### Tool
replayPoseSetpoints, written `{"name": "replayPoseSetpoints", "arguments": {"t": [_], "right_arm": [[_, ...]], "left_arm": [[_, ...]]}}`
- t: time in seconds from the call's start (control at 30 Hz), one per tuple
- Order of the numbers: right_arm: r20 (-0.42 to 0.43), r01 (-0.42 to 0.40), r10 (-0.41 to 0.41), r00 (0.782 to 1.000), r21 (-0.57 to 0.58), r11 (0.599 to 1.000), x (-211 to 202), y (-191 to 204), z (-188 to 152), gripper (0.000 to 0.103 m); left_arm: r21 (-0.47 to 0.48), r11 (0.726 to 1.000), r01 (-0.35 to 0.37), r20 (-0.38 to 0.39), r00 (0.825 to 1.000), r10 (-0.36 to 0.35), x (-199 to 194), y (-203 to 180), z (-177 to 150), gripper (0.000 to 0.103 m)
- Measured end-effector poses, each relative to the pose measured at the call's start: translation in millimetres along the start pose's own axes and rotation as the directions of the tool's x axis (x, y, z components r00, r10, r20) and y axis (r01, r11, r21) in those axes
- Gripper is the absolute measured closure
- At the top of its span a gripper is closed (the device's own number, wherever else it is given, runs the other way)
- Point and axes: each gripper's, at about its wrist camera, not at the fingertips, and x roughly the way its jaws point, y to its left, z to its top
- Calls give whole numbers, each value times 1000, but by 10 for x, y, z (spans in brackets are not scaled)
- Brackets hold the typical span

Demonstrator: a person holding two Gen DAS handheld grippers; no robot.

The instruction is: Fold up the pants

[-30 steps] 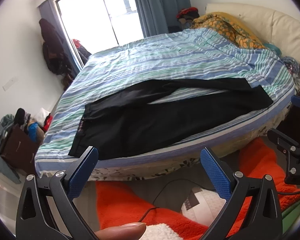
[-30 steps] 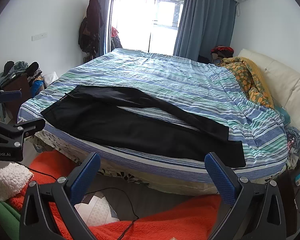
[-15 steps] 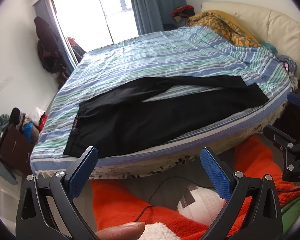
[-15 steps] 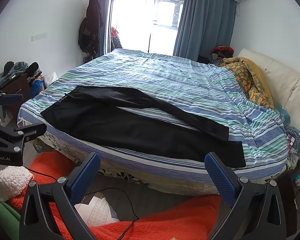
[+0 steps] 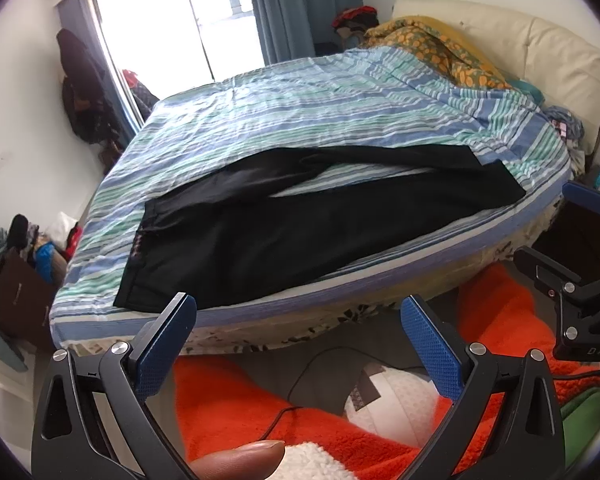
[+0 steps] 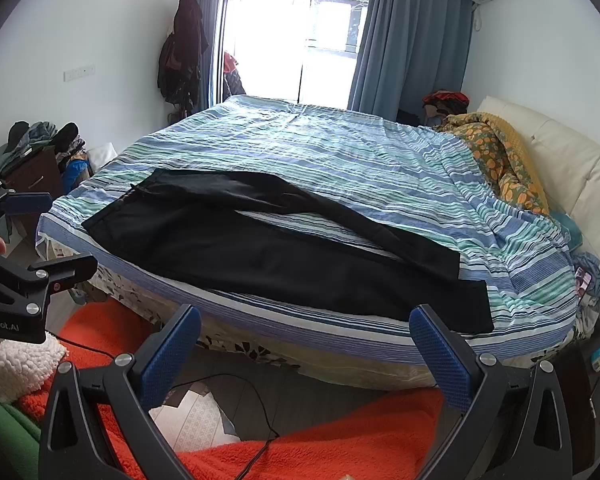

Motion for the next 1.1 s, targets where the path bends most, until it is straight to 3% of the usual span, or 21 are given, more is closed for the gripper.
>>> {"name": "replayPoseSetpoints", "arguments": {"t": [1.1], "right_arm": [[6, 12, -12, 1000, 9, 1000, -2, -8, -53, 0]], "left_arm": [[-16, 1000, 24, -31, 999, -24, 49, 11, -6, 1]]}}
